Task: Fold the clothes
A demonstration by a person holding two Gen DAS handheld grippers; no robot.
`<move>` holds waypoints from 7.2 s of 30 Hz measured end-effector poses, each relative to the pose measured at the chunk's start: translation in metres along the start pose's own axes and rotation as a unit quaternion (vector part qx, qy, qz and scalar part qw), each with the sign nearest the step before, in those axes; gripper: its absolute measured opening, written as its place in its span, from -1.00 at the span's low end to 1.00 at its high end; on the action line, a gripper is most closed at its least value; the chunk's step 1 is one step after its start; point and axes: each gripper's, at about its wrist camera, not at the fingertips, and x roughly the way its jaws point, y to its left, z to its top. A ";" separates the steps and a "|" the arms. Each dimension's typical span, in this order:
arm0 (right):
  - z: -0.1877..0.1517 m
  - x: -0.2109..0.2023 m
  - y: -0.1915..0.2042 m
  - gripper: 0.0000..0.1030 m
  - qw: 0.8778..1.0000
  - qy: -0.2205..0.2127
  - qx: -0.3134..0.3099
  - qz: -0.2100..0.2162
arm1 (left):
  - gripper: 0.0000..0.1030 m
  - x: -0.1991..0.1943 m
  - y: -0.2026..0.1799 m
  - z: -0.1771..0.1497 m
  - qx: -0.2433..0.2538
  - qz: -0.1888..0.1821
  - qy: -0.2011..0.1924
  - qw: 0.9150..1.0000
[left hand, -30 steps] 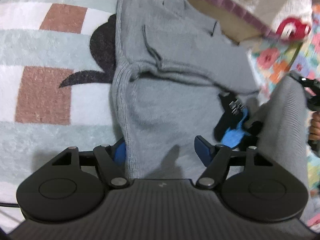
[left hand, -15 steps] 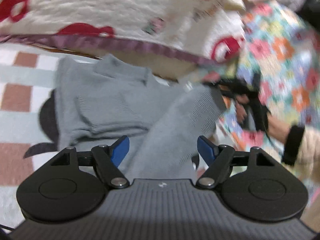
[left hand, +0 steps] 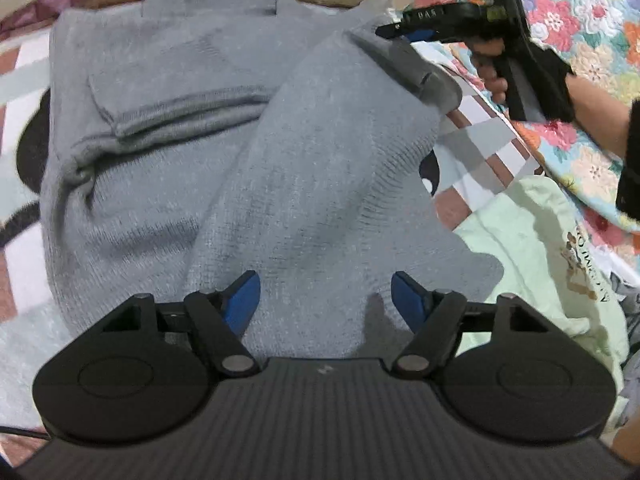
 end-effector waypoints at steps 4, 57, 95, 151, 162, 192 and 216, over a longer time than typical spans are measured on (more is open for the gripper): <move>-0.032 -0.061 -0.001 0.14 0.996 -0.068 0.062 -0.021 | 0.37 0.000 -0.003 -0.001 0.007 0.012 -0.002 1.000; -0.095 -0.122 0.087 -0.80 0.898 0.041 0.182 0.399 | -0.45 -0.004 -0.048 0.010 0.094 0.006 -0.088 0.992; 0.026 0.015 -0.020 0.11 0.999 -0.025 0.012 -0.019 | -0.11 -0.031 0.087 0.062 -0.101 0.041 -0.148 0.983; 0.073 0.032 -0.006 -0.83 0.991 -0.003 -0.113 0.069 | -0.92 -0.058 0.058 0.081 0.006 0.244 -0.293 0.924; 0.073 0.025 -0.058 -0.75 0.996 -0.036 -0.059 -0.061 | -0.70 -0.006 0.107 0.111 -0.082 0.293 -0.225 0.926; 0.049 0.077 -0.049 -0.70 0.997 0.069 -0.027 0.024 | -0.85 -0.019 0.128 0.095 -0.072 0.202 -0.180 0.960; 0.002 -0.009 -0.008 -0.32 0.999 -0.021 -0.013 0.030 | -0.69 -0.044 0.074 0.113 -0.005 0.228 -0.242 0.943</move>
